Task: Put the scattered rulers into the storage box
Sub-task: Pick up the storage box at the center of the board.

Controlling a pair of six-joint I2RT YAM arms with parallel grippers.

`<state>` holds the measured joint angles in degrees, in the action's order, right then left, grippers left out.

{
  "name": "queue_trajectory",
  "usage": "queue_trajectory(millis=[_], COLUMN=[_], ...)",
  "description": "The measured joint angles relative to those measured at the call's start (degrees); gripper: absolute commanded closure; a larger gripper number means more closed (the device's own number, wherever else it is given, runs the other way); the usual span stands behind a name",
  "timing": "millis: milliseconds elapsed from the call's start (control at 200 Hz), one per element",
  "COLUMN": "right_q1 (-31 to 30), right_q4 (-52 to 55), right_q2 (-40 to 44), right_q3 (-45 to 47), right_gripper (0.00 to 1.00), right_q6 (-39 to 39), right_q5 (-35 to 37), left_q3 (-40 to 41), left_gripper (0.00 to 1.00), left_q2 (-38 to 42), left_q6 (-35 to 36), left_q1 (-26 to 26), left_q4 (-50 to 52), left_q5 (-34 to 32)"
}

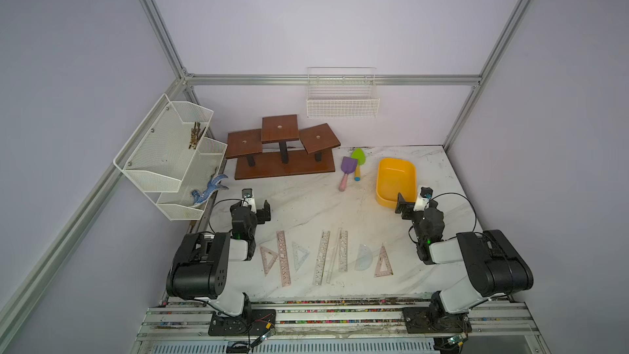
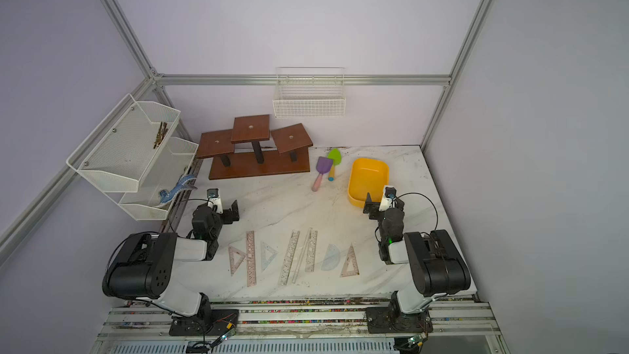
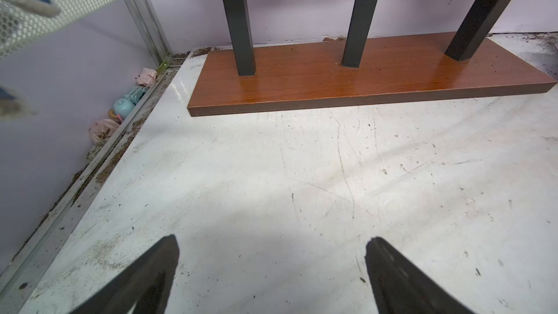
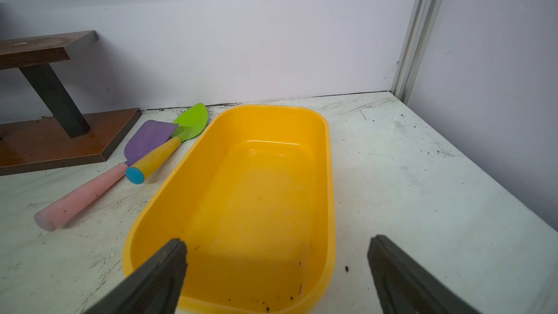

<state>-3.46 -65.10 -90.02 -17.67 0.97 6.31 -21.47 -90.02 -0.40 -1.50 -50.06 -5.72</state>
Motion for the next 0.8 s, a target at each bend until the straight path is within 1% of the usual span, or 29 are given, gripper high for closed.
queue_trajectory(millis=[735,800], right_q1=[-0.02,-0.61], right_q4=[-0.04,0.76], right_q2=[0.00,1.07], right_q3=[0.02,0.42], right_gripper=[0.01,0.01], right_q6=[0.02,-0.24], right_q5=[0.07,0.76], left_q3=[0.00,-0.09], left_gripper=[0.00,0.00], left_q2=[0.00,0.55], left_q6=[0.00,-0.02], left_q1=[0.00,0.26], left_q4=[0.00,0.85], left_q5=[0.02,-1.62])
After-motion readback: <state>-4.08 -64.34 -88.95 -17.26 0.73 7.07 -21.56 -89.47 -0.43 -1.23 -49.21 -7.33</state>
